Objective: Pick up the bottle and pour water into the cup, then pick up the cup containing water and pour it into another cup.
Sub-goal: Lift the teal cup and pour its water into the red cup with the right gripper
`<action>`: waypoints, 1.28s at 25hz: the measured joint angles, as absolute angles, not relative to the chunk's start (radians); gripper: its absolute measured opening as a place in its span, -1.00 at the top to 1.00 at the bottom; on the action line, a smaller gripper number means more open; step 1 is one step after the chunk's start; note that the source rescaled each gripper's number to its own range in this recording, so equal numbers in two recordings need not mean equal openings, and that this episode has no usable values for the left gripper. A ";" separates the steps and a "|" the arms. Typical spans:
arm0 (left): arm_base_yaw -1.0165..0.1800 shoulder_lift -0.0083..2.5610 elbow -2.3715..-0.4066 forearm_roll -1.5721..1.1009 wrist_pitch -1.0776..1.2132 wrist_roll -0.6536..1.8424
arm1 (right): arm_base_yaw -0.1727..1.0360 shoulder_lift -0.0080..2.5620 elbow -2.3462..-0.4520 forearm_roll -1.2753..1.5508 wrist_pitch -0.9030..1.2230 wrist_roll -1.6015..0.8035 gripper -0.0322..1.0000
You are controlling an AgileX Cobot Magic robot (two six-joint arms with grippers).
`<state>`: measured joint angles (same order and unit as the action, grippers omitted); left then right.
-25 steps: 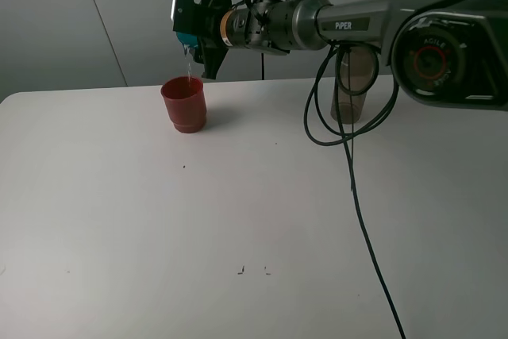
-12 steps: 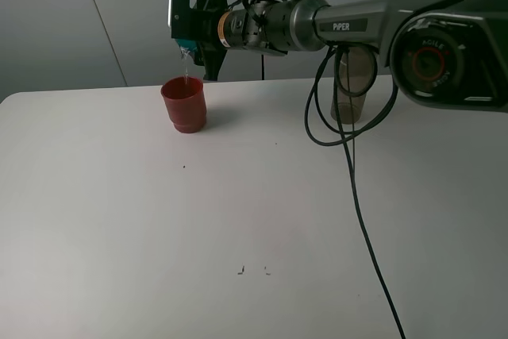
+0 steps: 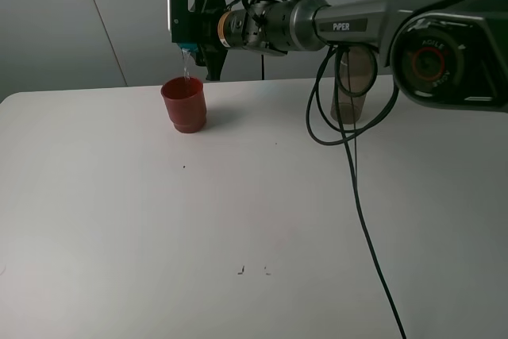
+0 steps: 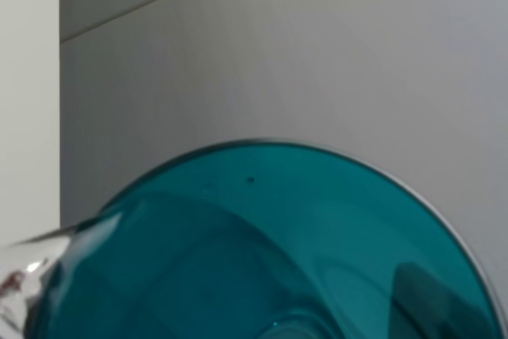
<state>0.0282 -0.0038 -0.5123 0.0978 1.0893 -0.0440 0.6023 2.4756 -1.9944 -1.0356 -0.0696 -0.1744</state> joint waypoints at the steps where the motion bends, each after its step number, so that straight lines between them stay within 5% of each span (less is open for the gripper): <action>1: 0.028 -0.004 -0.512 0.098 1.089 -0.044 | 0.602 2.476 -1.994 -1.036 -0.070 -0.180 0.83; 32: 0.028 -0.004 -0.512 0.098 1.089 -0.047 | 0.605 2.476 -1.995 -1.038 -0.092 -0.417 0.83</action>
<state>0.0282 -0.0038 -0.5123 0.0978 1.0893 -0.0473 0.6046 2.4756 -1.9951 -1.0378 -0.0921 -0.4165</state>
